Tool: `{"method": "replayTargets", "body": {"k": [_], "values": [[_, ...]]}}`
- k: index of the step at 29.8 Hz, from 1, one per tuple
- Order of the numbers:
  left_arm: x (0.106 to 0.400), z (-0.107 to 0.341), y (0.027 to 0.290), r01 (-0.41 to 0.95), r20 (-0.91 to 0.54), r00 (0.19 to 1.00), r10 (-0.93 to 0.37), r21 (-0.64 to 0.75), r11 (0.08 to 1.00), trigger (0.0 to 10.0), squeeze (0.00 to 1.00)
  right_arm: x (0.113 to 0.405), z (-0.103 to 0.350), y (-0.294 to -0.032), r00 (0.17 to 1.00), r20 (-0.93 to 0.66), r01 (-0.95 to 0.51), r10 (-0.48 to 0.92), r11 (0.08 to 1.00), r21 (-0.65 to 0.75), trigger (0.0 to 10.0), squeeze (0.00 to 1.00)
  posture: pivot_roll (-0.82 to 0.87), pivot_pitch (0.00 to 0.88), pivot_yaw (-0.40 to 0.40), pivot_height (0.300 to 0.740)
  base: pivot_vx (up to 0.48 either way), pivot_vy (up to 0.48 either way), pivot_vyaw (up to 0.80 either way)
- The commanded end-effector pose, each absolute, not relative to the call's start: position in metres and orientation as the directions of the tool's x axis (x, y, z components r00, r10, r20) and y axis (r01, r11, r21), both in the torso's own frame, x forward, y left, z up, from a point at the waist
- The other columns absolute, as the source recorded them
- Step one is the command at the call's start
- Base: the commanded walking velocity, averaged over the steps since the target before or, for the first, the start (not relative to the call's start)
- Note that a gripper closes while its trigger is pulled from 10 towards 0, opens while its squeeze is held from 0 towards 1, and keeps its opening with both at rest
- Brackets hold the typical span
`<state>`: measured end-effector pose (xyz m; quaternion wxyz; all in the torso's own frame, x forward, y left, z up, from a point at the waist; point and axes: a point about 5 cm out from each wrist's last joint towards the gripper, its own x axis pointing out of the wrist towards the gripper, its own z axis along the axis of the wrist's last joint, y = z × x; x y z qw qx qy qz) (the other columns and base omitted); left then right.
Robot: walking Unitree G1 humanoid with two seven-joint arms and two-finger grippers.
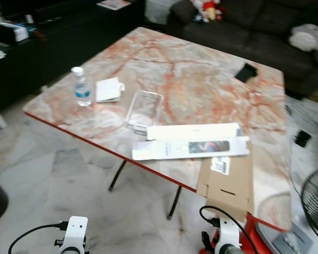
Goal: Picking trash to rubbish bin
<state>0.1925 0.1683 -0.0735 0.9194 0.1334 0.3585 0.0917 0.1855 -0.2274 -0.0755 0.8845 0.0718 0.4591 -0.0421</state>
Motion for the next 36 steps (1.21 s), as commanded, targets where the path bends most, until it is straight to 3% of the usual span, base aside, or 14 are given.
{"method": "replayTargets", "body": {"k": [1,36], "values": [[0.1856,-0.0779,0.1655,-0.062,-0.661,0.706,0.254,0.3,0.952,10.0,0.0,0.1824,-0.0758,-0.2327,0.566,-0.824,0.159,-0.023,0.984,0.081,10.0,0.0,0.09,0.142,-0.173,0.74,0.0,0.0,-0.68],[0.1828,-0.0801,0.1658,-0.043,-0.68,0.693,0.238,0.29,0.956,10.0,0.0,0.1813,-0.0767,-0.231,0.564,-0.826,0.165,-0.015,0.982,0.095,10.0,0.0,0.08,0.14,-0.165,0.74,0.0,0.0,-0.65]]}}
